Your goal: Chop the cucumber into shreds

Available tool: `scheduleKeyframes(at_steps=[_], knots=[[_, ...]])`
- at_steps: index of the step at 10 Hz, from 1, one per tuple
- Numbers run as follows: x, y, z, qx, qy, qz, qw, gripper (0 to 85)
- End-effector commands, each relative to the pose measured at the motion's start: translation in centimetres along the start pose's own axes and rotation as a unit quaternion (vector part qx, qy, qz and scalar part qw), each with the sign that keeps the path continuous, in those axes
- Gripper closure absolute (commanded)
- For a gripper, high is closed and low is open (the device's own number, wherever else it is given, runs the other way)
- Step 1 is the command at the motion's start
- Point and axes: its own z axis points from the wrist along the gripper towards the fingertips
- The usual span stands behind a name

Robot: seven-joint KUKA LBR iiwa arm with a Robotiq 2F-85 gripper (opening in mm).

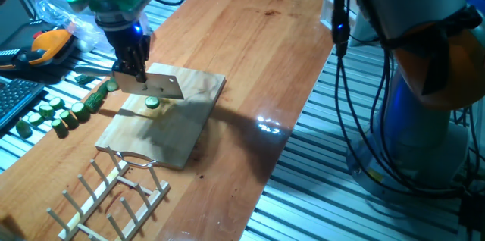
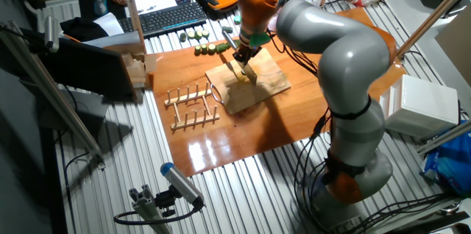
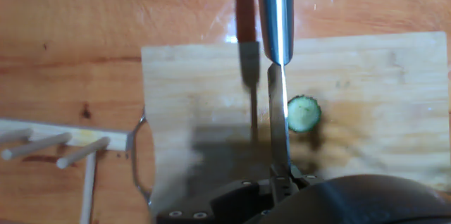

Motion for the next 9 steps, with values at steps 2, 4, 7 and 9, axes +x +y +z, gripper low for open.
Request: scheduleKeyframes(at_steps=[2,4,7,9], knots=[[-0.6,-0.7,0.5,0.0,-0.004,-0.009,1.0,85.0],[-1.1,-1.6,1.6,0.005,-0.01,-0.009,0.9999,85.0],[-1.5,-2.4,3.3,0.005,-0.019,-0.009,0.9998,85.0],[-1.8,-2.6,4.5,0.007,-0.024,-0.01,0.9996,85.0]])
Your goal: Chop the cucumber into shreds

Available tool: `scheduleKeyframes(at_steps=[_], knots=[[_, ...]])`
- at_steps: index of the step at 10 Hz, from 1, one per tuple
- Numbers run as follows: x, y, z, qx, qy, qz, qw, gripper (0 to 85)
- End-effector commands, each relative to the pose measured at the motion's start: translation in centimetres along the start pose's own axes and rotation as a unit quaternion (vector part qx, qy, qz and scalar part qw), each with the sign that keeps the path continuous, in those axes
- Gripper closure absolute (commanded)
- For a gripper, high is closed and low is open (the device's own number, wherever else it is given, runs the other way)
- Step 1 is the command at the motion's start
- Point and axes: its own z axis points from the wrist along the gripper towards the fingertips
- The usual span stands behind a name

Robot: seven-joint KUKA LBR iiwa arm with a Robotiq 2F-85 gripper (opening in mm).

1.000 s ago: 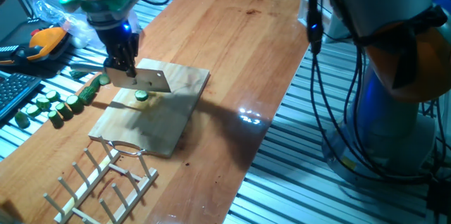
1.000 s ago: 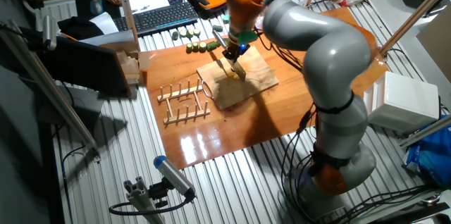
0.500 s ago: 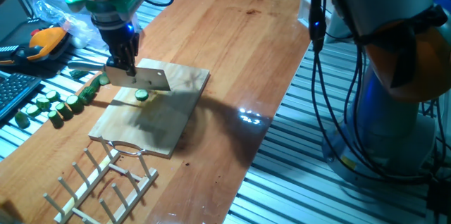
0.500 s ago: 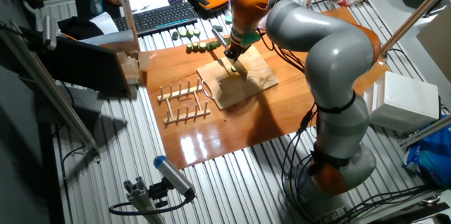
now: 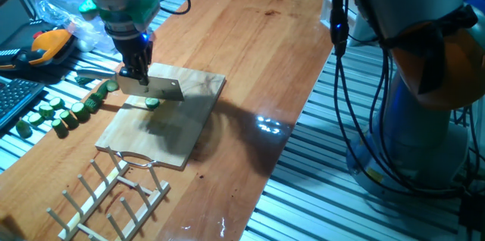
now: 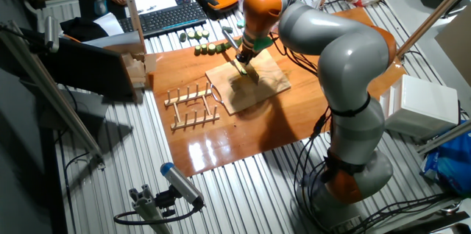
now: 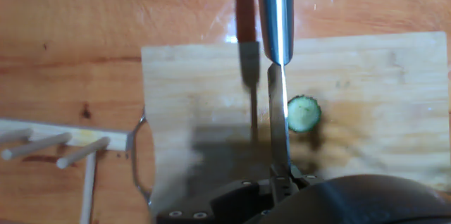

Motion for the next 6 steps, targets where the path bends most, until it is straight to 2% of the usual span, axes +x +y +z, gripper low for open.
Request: scheduleKeyframes(at_steps=[1,6], knots=[[0.0,0.0,0.4,0.0,-0.002,-0.001,1.0,85.0],[0.1,-0.4,2.0,-0.002,-0.013,-0.009,0.9999,85.0]])
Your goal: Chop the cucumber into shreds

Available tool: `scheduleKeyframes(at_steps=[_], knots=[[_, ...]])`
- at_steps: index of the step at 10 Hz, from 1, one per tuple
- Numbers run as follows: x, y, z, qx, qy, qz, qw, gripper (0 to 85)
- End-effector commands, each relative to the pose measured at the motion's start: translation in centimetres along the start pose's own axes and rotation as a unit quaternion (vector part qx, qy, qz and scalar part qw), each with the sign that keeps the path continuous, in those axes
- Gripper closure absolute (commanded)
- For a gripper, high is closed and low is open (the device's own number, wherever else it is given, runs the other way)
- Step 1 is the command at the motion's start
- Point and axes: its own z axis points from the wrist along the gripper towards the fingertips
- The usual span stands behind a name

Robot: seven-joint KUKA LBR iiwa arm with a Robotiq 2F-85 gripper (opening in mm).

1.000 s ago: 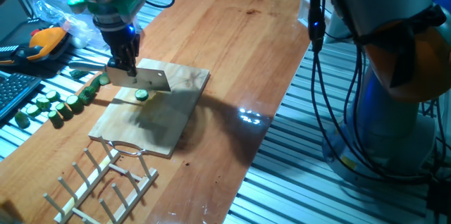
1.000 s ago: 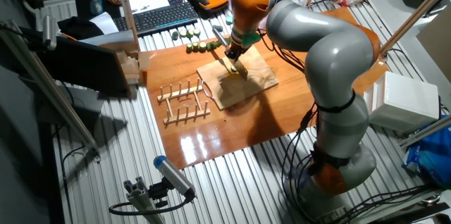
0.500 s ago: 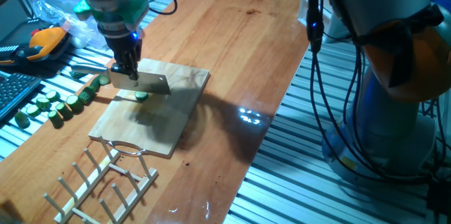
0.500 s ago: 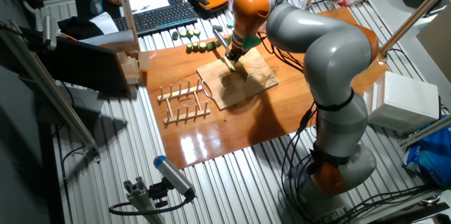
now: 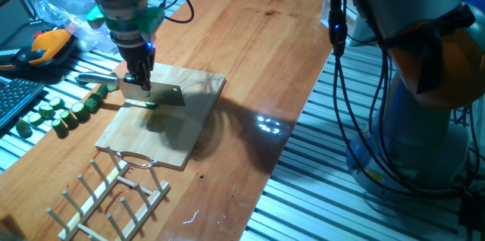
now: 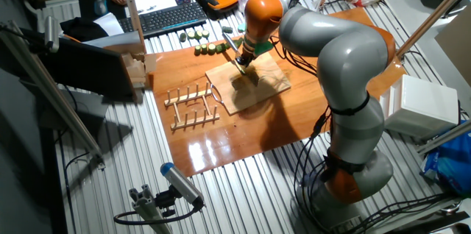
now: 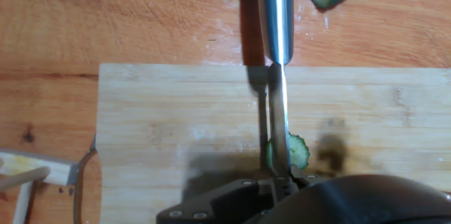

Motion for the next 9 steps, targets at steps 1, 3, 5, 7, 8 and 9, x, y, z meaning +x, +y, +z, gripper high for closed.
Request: scheduleKeyframes(at_steps=[1,3,5,7,8,9], knots=[[0.0,0.0,0.3,0.0,-0.002,-0.002,1.0,85.0],[0.1,-0.2,0.8,-0.003,-0.005,-0.004,1.0,85.0],[0.5,-0.3,1.6,-0.005,-0.013,-0.005,0.9999,85.0],[0.8,0.0,1.9,-0.008,-0.017,-0.003,0.9998,85.0],[0.8,0.5,1.1,-0.008,-0.01,0.002,0.9999,85.0],[0.8,0.7,0.0,-0.009,0.0,0.007,0.9999,85.0]])
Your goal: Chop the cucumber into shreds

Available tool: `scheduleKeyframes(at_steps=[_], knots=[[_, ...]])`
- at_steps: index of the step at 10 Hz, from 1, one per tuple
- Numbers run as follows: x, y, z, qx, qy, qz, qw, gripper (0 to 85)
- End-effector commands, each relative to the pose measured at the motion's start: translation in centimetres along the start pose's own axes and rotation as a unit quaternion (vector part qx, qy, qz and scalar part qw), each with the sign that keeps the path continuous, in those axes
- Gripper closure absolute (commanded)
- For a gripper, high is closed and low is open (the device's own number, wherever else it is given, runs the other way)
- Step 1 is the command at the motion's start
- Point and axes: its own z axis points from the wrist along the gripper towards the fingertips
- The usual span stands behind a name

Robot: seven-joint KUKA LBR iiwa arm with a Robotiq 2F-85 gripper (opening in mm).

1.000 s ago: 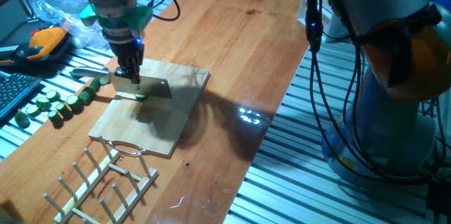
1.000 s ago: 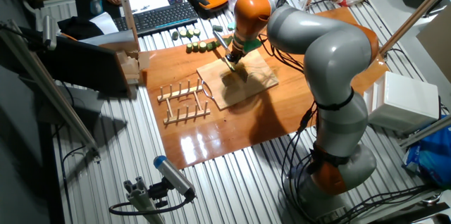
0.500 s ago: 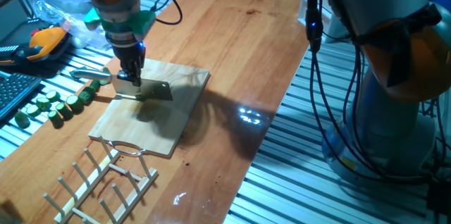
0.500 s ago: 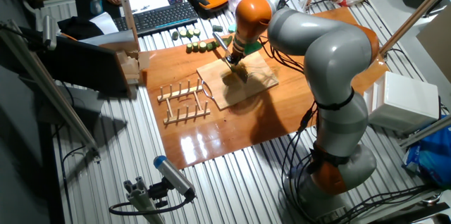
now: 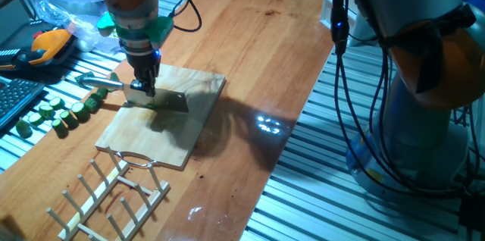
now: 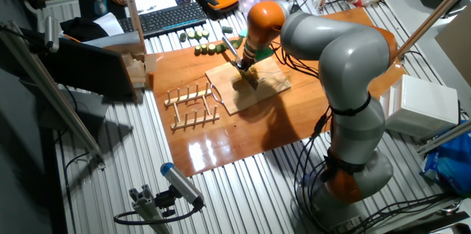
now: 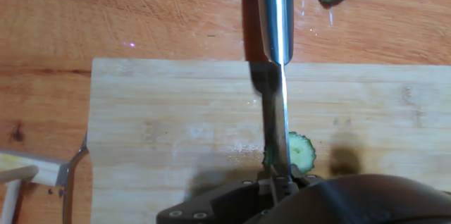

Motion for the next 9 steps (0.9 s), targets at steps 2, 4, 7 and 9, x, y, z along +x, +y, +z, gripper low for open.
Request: scheduleKeyframes(at_steps=[2,4,7,9], knots=[[-0.2,-0.1,-1.3,0.011,0.004,0.0,0.9999,85.0],[-0.7,-1.4,-1.2,0.007,0.004,-0.012,0.9999,85.0],[-0.5,-1.0,-0.7,0.008,-0.001,-0.008,0.9999,85.0],[-0.5,-1.2,-0.3,0.01,-0.004,-0.011,0.9999,85.0]])
